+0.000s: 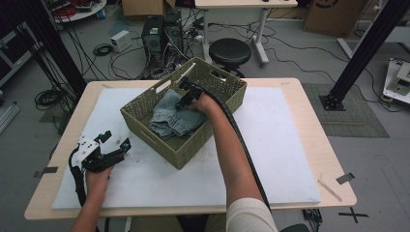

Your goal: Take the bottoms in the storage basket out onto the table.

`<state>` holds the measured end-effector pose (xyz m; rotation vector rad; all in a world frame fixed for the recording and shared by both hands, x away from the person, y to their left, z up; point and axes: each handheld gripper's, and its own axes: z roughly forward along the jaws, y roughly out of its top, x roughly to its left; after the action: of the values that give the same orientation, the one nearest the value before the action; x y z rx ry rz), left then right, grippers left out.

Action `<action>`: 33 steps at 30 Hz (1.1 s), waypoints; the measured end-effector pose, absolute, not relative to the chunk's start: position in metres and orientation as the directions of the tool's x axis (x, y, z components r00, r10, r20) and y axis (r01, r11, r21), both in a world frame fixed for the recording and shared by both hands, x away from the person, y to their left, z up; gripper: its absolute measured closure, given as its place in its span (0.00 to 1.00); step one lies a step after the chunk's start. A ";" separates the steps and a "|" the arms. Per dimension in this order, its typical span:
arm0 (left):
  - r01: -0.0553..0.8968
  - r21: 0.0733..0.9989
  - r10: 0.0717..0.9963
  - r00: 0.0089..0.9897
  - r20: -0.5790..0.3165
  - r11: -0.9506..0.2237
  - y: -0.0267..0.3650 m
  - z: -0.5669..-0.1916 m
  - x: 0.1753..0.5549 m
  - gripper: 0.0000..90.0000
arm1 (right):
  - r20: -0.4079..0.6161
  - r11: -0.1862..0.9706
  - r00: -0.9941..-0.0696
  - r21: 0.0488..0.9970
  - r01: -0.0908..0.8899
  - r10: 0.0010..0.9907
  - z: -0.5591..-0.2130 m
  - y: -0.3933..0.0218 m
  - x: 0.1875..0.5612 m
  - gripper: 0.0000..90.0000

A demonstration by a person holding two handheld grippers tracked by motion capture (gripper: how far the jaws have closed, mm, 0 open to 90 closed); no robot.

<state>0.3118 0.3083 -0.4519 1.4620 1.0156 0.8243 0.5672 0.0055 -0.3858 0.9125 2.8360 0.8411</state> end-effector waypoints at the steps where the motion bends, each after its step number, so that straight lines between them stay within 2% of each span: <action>1: 0.144 0.989 0.921 0.386 -0.047 -0.011 0.308 -0.452 0.312 0.22 | 0.120 0.677 -0.822 0.508 0.532 0.557 -0.385 0.006 0.567 0.75; 4: 0.143 0.990 0.922 0.385 -0.047 -0.009 0.308 -0.452 0.312 0.22 | 0.131 0.667 -0.817 0.513 0.540 0.561 -0.381 0.004 0.566 0.82; 11: 0.142 0.990 0.922 0.383 -0.053 -0.002 0.308 -0.452 0.312 0.22 | 0.165 0.612 -0.826 0.597 0.519 0.539 -0.363 -0.004 0.560 0.86; 23: 0.145 0.989 0.922 0.383 -0.052 -0.004 0.309 -0.452 0.312 0.22 | 0.179 0.450 -0.848 0.782 0.430 0.499 -0.327 -0.042 0.540 0.87; 28: 0.143 0.990 0.922 0.383 -0.050 -0.006 0.309 -0.452 0.312 0.22 | 0.184 0.328 -0.860 0.870 0.368 0.476 -0.305 -0.064 0.528 0.87; 33: 0.142 0.990 0.921 0.386 -0.050 -0.006 0.308 -0.452 0.311 0.22 | 0.181 0.278 -0.866 0.899 0.338 0.467 -0.294 -0.078 0.519 0.87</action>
<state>0.3114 0.3084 -0.4518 1.4564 1.0160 0.8228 0.5193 -0.0779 -0.2936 0.7639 2.4143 1.6513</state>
